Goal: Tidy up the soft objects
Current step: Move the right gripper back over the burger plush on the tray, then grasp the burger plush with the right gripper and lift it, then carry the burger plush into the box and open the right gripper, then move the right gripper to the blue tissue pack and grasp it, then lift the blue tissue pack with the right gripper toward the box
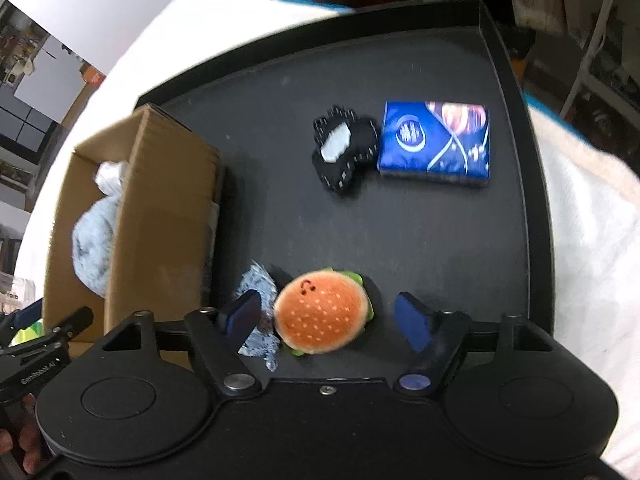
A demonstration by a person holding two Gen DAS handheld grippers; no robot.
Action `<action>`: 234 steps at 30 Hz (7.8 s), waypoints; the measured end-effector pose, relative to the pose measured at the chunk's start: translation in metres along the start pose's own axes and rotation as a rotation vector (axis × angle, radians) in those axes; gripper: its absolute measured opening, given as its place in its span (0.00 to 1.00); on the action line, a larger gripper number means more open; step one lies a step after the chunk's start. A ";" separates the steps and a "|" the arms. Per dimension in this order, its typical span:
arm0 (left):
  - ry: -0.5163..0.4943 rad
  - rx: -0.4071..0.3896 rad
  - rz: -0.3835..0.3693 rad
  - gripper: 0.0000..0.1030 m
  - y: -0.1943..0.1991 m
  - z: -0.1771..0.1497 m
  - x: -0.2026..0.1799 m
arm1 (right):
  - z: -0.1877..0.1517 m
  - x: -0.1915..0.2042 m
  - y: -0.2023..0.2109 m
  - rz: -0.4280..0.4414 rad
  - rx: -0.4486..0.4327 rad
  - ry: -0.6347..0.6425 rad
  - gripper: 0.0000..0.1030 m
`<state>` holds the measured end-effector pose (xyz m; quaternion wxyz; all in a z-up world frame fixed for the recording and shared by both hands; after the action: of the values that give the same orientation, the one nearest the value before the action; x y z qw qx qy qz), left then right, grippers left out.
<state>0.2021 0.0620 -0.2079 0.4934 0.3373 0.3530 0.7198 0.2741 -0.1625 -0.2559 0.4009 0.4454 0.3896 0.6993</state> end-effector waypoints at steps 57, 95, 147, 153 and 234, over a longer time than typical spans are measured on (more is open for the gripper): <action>0.064 0.036 -0.051 0.72 -0.005 0.000 0.008 | 0.035 0.045 0.082 -0.090 -0.138 0.077 0.35; 0.200 0.058 -0.196 0.16 -0.016 -0.007 0.038 | 0.088 0.179 0.063 -0.155 -0.134 0.320 0.35; 0.110 0.039 -0.061 0.23 -0.008 -0.003 0.017 | 0.069 0.005 0.085 -0.130 -0.261 0.093 0.80; 0.088 0.042 -0.041 0.23 -0.008 -0.001 0.012 | 0.066 -0.019 0.072 -0.123 -0.261 0.036 0.74; 0.082 0.065 -0.040 0.35 -0.010 0.003 0.006 | 0.021 -0.023 0.029 -0.102 -0.085 0.035 0.15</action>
<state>0.2079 0.0706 -0.2135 0.4816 0.3162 0.4025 0.7114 0.2938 -0.1903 -0.2301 0.4477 0.3952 0.3887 0.7016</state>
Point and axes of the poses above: each gripper's, at about its wrist camera, not at the fingertips, and y roughly against the way its jaws point, x to its left, z to its top, the point moved 4 cm from there along -y, roughly the way its jaws point, and after that the axes turned 8 degrees about y, right-handed, at the moved point
